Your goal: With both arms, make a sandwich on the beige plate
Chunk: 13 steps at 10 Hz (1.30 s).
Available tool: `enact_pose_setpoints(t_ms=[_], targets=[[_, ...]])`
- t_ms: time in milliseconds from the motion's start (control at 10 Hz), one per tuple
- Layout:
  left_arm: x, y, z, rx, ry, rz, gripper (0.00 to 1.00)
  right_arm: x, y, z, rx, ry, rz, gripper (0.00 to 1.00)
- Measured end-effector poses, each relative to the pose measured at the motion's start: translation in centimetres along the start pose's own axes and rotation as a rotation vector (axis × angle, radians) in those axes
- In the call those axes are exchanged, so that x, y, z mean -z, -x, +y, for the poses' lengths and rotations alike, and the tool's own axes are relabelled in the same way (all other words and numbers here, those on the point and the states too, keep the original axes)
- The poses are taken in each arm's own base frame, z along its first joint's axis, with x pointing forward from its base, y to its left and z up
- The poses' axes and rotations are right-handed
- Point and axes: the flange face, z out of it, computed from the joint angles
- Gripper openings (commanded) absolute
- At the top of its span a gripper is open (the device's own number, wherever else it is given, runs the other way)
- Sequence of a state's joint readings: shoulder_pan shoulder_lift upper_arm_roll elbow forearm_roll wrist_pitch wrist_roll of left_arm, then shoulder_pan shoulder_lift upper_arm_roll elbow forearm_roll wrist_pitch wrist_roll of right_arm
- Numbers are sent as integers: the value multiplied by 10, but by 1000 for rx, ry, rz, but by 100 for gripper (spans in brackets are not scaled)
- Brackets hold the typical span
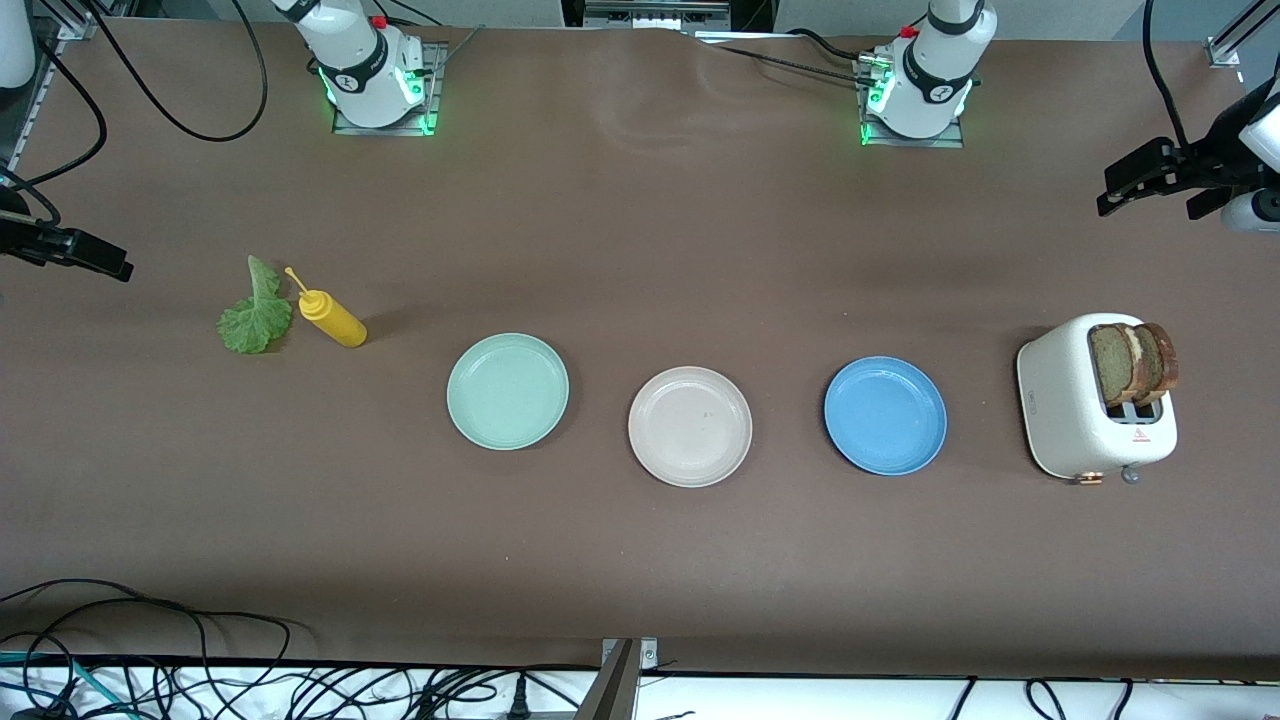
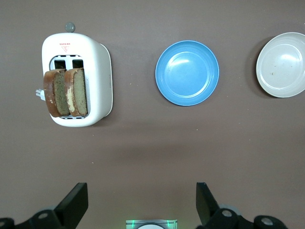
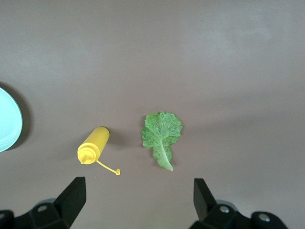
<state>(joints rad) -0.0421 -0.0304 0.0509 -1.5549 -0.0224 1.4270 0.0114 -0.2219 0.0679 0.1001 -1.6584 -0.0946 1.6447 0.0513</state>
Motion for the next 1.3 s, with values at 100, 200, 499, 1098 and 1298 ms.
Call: enact_pose_setpoints(t_ms=[100,200,499,1098,1298], targets=[[0,0,0,0,0,0,100,0,0,0,0,0,0,100],[0,0,0,0,0,0,100,0,0,0,0,0,0,100],[0,0,0,0,0,0,100,0,0,0,-3,-4,0,100],[0,0,0,1,0,0,100,0,0,0,-11,-10,-1,100],[0,0,-1,1,0,0,100,0,0,0,-42,-11,-1,100]])
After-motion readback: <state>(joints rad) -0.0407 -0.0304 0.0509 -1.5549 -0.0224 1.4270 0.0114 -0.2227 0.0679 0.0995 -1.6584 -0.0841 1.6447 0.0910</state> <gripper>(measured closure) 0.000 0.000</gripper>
